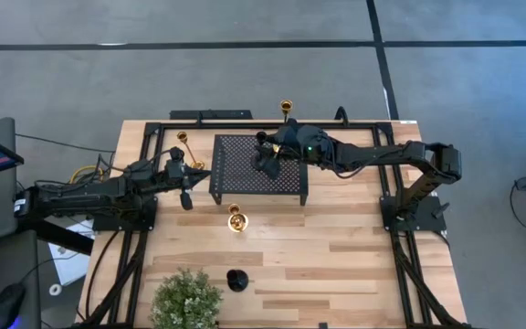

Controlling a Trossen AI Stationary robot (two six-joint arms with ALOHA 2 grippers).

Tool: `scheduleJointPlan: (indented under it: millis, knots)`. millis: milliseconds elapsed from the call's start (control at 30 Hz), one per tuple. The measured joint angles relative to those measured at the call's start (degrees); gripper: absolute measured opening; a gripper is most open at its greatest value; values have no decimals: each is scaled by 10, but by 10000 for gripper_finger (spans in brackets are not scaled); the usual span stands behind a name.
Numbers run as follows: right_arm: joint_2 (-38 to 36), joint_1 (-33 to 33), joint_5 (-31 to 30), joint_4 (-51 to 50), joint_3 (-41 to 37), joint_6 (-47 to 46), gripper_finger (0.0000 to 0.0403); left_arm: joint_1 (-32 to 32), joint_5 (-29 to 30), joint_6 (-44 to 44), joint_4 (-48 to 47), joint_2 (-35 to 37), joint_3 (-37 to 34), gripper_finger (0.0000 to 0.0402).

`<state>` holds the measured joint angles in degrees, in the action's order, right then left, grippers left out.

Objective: Pick & Place candle stick holders
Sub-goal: Put the top black candle holder on the shelf, then put the large gold candle holder on the shelf

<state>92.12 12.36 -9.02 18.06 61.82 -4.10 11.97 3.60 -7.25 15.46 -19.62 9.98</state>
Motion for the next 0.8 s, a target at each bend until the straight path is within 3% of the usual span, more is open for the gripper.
scheduleJointPlan:
  millis: [200,367,800]
  knots:
    - [-16,-2,0,-21,0,2,217,0,0,0,0,0,0,8]
    - [-55,-11,0,-81,0,1,236,0,0,0,0,0,0,8]
    - [-194,-77,0,-346,0,-15,190,0,0,0,0,0,0,8]
